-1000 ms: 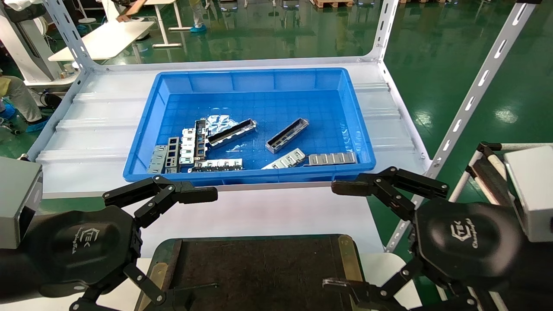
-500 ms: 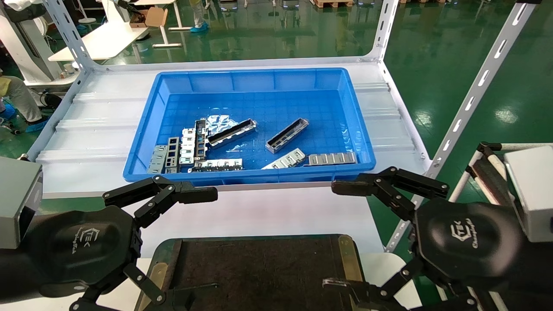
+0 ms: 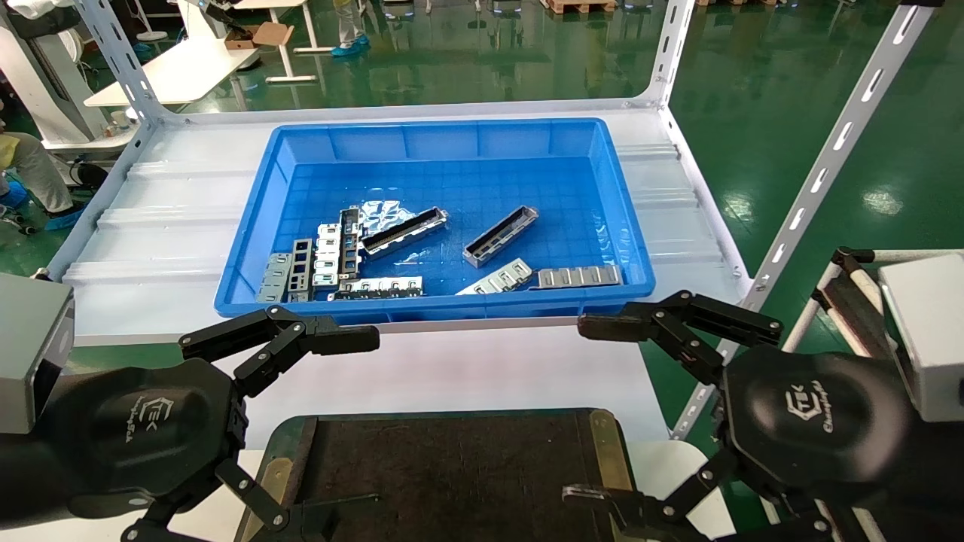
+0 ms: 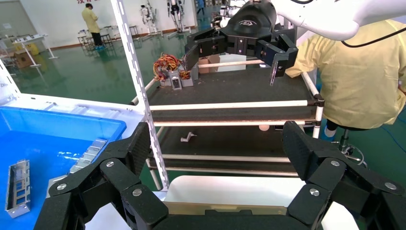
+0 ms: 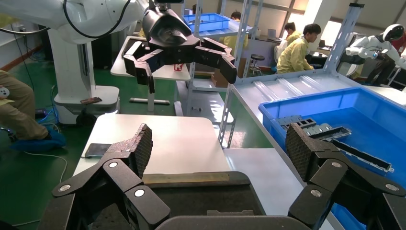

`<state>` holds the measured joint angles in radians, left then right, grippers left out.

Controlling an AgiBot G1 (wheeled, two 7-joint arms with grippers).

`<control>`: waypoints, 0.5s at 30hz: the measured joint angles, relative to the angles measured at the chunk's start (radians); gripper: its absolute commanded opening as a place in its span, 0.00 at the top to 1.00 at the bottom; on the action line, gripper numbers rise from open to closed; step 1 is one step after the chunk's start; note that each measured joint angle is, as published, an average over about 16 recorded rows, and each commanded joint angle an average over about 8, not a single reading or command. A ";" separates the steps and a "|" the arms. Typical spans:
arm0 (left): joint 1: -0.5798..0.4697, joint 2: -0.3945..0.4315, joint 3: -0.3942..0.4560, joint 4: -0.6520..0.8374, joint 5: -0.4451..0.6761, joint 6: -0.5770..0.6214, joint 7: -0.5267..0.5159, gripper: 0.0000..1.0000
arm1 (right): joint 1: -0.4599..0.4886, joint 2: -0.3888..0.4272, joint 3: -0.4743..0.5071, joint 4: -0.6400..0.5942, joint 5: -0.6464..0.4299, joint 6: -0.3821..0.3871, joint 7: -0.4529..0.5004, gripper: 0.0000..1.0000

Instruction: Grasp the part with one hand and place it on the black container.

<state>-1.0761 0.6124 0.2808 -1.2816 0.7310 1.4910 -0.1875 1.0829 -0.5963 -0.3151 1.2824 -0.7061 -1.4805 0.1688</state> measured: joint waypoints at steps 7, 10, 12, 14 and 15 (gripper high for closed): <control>-0.004 0.010 0.002 0.000 0.013 -0.027 -0.004 0.00 | 0.000 0.000 0.000 0.000 0.000 0.000 0.000 0.00; -0.008 0.022 0.006 0.000 0.024 -0.049 -0.006 0.00 | 0.000 0.000 0.000 -0.001 0.000 0.000 0.000 0.00; -0.012 0.034 0.011 0.001 0.034 -0.066 -0.008 0.00 | 0.000 0.000 0.000 -0.001 0.000 0.000 0.000 0.00; -0.019 0.049 0.016 0.003 0.047 -0.087 -0.010 0.00 | 0.000 0.000 -0.001 -0.001 0.000 0.000 0.000 0.00; -0.022 0.057 0.020 0.004 0.054 -0.097 -0.012 0.00 | 0.001 0.000 -0.001 -0.001 0.000 0.000 0.000 0.00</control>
<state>-1.0983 0.6693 0.3005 -1.2774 0.7852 1.3937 -0.1991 1.0834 -0.5964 -0.3157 1.2817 -0.7059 -1.4808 0.1683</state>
